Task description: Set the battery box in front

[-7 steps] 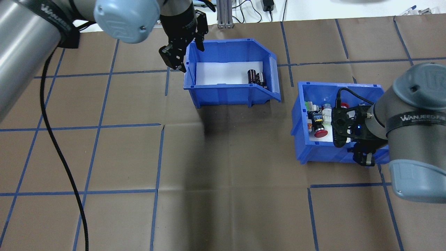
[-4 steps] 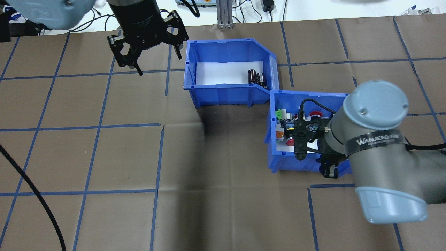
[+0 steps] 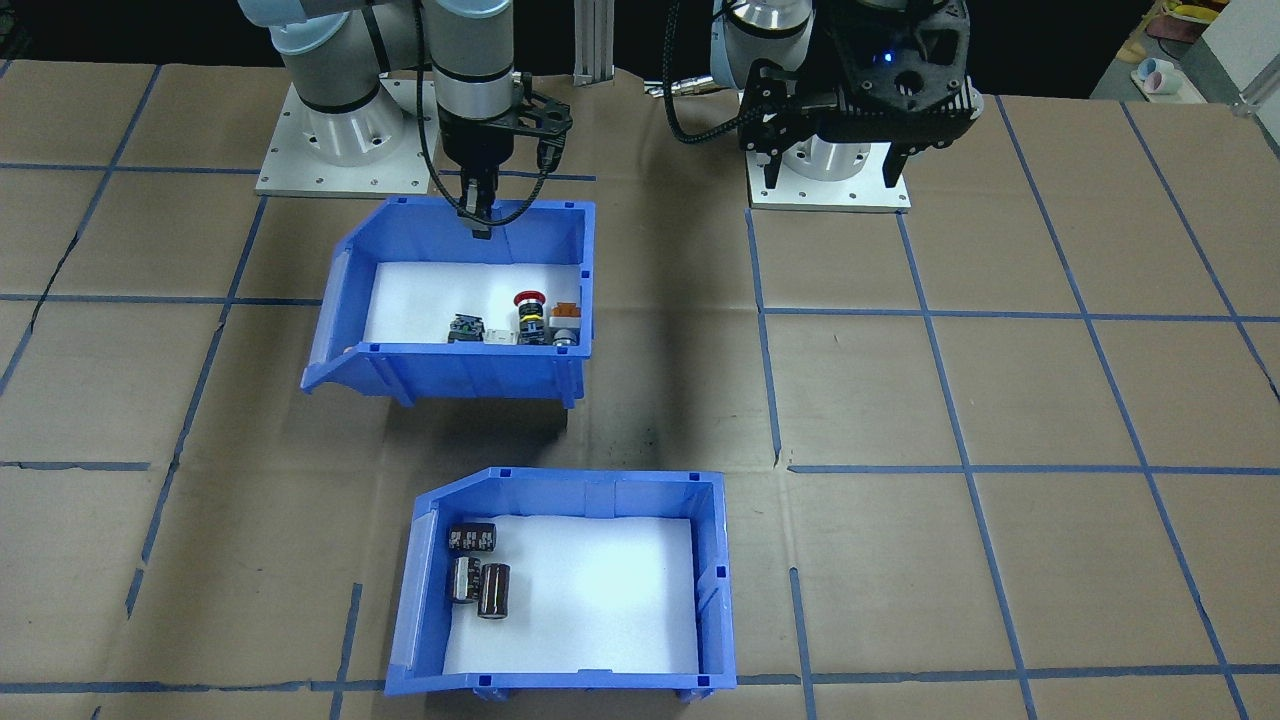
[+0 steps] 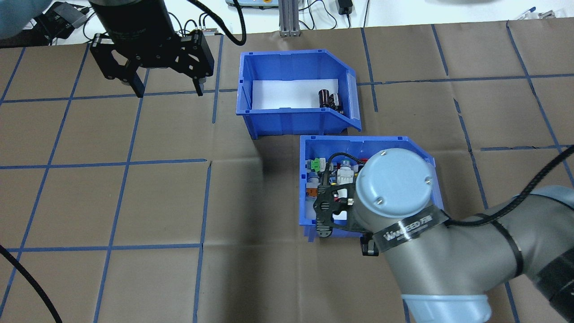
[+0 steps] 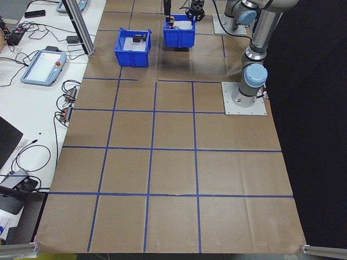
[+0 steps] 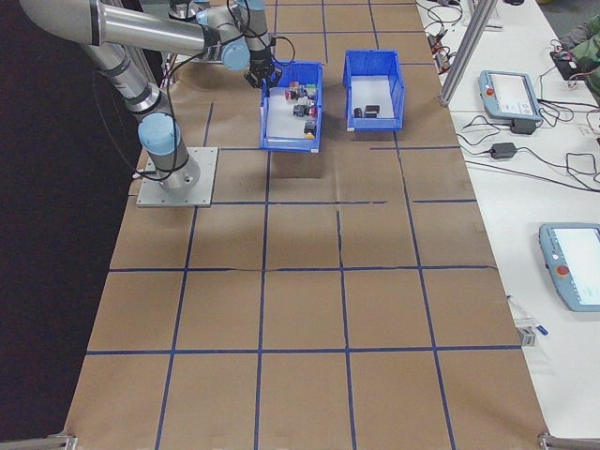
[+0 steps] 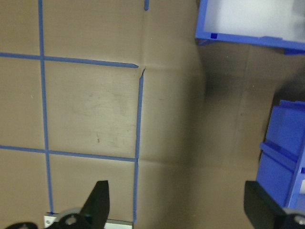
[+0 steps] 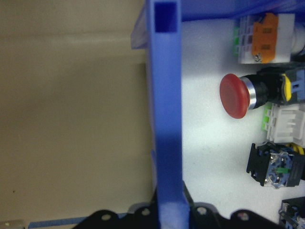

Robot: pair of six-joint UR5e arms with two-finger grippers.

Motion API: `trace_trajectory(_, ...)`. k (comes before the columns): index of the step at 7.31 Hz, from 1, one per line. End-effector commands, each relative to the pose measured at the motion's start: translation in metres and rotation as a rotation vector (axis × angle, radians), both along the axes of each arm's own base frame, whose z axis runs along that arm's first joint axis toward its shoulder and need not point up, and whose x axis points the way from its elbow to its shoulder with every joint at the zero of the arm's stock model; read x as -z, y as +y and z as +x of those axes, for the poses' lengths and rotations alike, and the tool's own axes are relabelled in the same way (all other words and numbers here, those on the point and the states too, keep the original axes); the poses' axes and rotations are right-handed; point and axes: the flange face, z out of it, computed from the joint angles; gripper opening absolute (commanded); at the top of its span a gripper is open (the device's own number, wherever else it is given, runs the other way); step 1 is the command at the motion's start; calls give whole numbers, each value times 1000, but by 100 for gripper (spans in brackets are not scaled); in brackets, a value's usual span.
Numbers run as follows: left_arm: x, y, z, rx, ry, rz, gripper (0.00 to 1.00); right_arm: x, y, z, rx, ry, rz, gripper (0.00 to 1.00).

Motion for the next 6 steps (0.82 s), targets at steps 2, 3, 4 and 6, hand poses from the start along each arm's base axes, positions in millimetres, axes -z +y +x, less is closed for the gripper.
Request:
trace_trajectory(2, 44, 17, 28, 69, 4, -32, 99, 36, 14, 55, -24, 16, -6, 6)
trace_trajectory(3, 47, 28, 31, 58, 8, -89, 100, 43, 15, 63, -23, 19, 3, 13)
trace_trajectory(4, 50, 28, 29, 50, 49, -85, 100, 50, 14, 64, -20, 26, 20, 66)
trace_trajectory(6, 55, 34, 28, 52, 68, -71, 100, 37, 8, 65, 32, 13, -3, 100)
